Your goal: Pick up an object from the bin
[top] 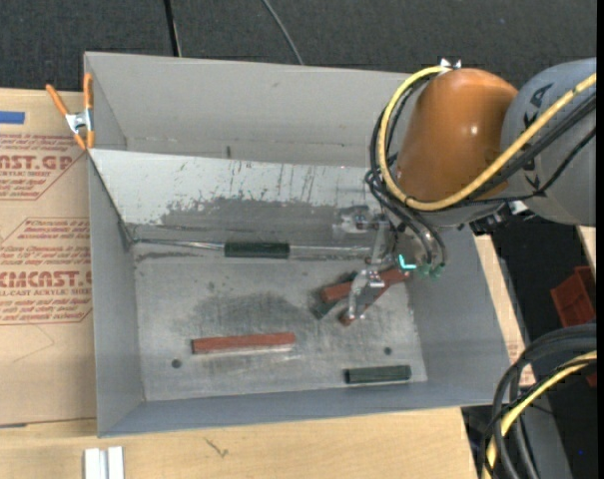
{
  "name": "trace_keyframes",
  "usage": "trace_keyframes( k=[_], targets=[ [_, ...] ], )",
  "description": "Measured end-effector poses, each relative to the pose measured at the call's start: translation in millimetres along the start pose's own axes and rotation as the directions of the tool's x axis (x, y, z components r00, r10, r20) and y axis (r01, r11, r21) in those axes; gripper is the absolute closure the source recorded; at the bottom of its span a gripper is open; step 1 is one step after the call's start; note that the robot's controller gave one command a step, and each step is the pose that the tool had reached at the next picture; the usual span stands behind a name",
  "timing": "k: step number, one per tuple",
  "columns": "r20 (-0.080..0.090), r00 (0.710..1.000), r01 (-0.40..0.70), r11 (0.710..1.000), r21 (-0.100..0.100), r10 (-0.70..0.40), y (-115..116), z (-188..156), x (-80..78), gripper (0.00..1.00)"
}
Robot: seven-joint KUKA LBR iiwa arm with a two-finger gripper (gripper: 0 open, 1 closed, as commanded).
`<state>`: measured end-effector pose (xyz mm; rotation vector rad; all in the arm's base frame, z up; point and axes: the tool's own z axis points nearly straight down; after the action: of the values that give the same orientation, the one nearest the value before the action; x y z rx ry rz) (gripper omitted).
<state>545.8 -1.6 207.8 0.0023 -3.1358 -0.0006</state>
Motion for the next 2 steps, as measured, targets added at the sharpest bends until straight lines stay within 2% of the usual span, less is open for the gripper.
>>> trace_keyframes(
  k=[1, 2],
  targets=[
    [0.008, 1.0, 0.0, 1.0, 0.0, 0.0, 0, -4, -1.7, 0.0],
    [0.013, 1.0, -0.014, 1.0, 0.0, 0.014, -20, 59, -7.9, 0.0]
  ],
)
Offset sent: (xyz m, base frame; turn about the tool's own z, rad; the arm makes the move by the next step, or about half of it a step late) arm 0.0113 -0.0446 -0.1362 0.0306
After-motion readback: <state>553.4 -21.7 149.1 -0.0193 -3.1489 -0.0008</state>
